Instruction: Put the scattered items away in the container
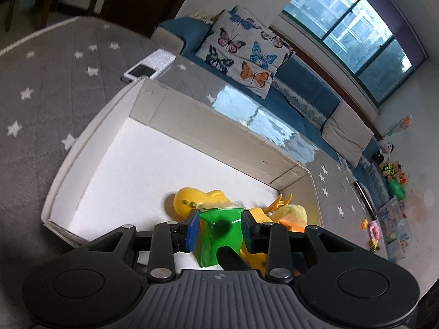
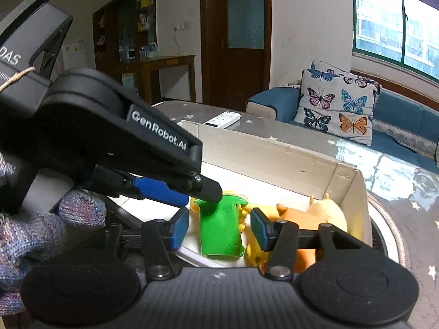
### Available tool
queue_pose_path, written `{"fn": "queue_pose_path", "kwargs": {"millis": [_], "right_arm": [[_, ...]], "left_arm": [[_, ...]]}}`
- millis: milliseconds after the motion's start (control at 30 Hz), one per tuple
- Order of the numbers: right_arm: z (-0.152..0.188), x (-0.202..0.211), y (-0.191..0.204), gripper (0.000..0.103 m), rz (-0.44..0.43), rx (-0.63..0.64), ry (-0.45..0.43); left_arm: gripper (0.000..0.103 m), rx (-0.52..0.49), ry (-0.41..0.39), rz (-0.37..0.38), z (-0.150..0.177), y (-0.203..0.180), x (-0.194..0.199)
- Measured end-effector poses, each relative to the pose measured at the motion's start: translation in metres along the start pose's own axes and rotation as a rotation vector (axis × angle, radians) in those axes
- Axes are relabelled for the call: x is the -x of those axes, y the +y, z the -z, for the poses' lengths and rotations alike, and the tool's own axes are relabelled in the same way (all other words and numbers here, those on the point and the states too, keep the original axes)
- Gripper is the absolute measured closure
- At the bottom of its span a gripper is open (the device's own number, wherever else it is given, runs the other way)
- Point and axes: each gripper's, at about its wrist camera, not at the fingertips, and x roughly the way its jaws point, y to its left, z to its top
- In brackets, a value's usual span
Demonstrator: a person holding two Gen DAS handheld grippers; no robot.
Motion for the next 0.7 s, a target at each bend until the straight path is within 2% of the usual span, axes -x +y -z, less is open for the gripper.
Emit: {"fn": "queue_pose_path", "kwargs": {"millis": [133, 267, 367, 467, 533, 667, 700], "right_arm": [[0.001, 0.014, -0.002, 0.044, 0.001, -0.003, -0.013], [0.009, 0.030, -0.004, 0.043, 0.000, -0.016, -0.022], [0.015, 0.041, -0.005, 0.033, 0.001, -0.027, -0.030], [0.021, 0.053, -0.005, 0.032, 0.002, -0.037, -0.040], [0.025, 0.059, -0.005, 0.025, 0.003, -0.046, -0.044], [0.032, 0.069, -0.005, 0.022, 0.006, -0.065, -0.046], [0.034, 0.071, -0.005, 0.018, 0.006, -0.070, -0.046]], "left_arm": [[0.068, -0.046, -0.033, -0.013, 0.010, -0.006, 0.013], [0.068, -0.084, -0.061, -0.030, 0.021, -0.011, 0.022], [0.068, -0.113, -0.085, -0.052, 0.030, -0.014, 0.027], [0.068, -0.145, -0.115, -0.066, 0.038, -0.018, 0.033], [0.068, -0.167, -0.136, -0.075, 0.044, -0.021, 0.037], [0.068, -0.195, -0.153, -0.079, 0.051, -0.025, 0.045], [0.068, -0.202, -0.156, -0.079, 0.053, -0.026, 0.047]]}}
